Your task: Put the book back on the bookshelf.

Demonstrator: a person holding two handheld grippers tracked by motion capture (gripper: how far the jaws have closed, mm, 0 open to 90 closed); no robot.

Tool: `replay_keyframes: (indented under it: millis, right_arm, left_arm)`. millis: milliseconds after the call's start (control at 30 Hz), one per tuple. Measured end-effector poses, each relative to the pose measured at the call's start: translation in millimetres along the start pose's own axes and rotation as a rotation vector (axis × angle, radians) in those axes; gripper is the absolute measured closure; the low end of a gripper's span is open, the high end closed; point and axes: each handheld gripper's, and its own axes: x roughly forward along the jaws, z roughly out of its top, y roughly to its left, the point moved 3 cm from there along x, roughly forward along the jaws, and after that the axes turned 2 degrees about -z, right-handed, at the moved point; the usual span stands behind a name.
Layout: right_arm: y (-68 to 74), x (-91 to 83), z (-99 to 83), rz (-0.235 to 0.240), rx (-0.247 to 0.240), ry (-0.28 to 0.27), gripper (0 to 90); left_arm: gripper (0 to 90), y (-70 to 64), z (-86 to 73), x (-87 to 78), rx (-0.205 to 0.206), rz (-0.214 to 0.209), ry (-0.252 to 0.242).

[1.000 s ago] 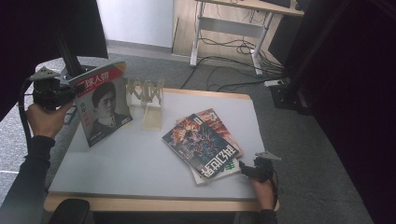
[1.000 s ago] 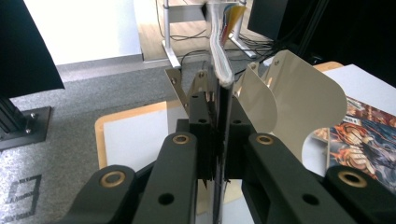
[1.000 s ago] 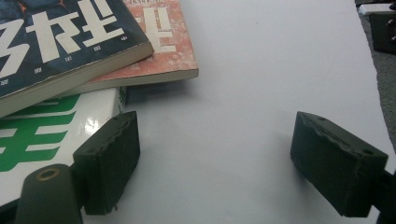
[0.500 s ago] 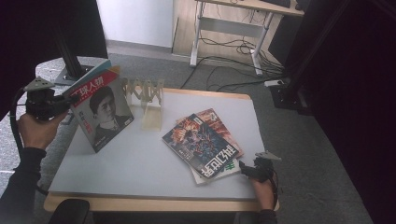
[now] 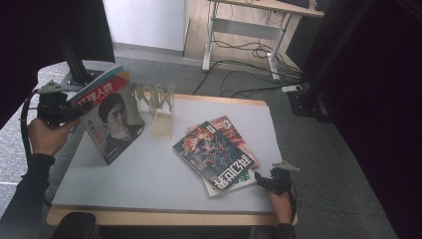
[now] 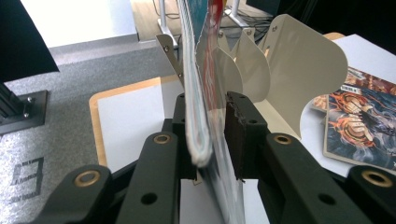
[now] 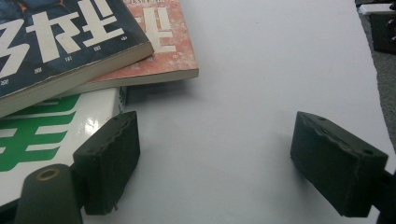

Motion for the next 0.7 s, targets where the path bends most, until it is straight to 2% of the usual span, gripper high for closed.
replay_keyframes:
  millis: [100, 167, 300, 367, 567, 700]
  right_arm:
    - [0.0, 0.0, 0.0, 0.0, 0.0, 0.0, 15.4]
    - [-0.1, 0.0, -0.1, 0.001, 0.0, 0.0, 15.3]
    - [0.0, 0.0, -0.1, 0.001, 0.001, 0.0, 15.3]
    - [-0.1, 0.0, -0.1, 0.001, 0.001, 0.0, 15.4]
    - [-0.1, 0.0, -0.1, 0.001, 0.001, 0.0, 15.4]
    - [-0.1, -0.1, -0.1, 0.002, 0.001, -0.001, 15.4]
  left_arm:
    - [74.3, -0.2, 1.5, 3.2, -0.004, 0.002, 0.01]
    - [79.4, -0.6, 2.9, 4.9, -0.005, 0.016, 0.017]
    - [84.8, -1.9, 6.3, 4.2, -0.019, 0.015, 0.02]
    - [86.4, -2.1, 10.0, 1.2, -0.04, 0.017, -0.01]
    - [86.7, -2.0, 16.0, 0.0, -0.031, 0.054, -0.032]
    - [86.8, -0.9, 19.5, -0.1, -0.049, 0.052, -0.061]
